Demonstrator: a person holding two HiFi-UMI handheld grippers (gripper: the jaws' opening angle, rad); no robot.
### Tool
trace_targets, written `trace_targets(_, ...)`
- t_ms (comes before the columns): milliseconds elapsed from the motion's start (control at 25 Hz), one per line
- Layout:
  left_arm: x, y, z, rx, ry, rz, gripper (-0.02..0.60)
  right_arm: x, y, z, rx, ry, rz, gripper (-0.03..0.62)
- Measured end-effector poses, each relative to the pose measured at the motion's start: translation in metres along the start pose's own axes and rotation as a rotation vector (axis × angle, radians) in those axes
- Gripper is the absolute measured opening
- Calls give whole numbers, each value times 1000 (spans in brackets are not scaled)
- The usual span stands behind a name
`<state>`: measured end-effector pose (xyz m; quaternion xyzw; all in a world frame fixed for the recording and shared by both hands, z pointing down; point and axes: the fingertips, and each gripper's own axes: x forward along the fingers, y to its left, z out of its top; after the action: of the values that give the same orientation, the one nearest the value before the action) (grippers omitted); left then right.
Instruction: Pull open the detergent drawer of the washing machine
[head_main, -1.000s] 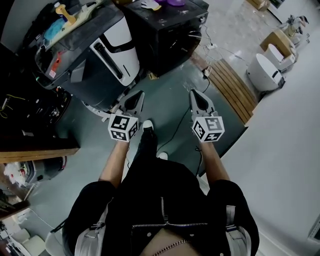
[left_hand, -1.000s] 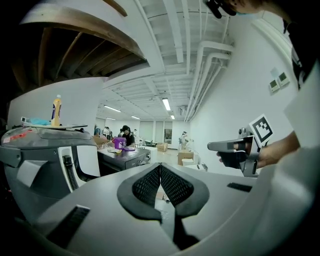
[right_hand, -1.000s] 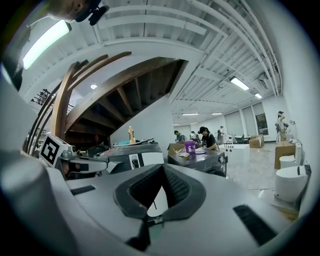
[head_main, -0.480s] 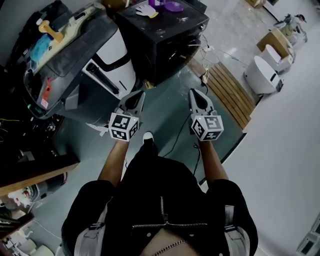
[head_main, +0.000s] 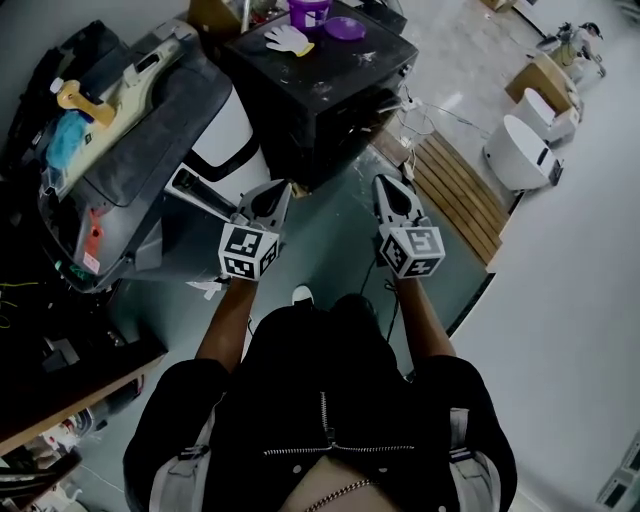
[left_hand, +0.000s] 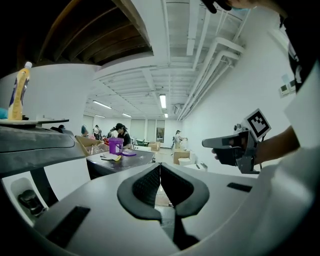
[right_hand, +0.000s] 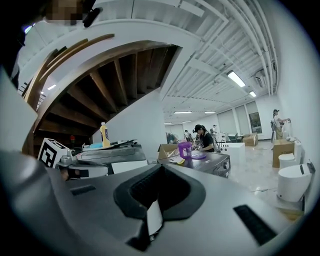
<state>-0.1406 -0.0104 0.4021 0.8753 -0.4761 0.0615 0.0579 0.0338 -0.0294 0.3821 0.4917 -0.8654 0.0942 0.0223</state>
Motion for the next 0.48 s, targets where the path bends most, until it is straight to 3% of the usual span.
trace_targets(480, 46, 31, 1, -23, 3, -23, 20, 51, -23, 1, 36, -2, -31, 6)
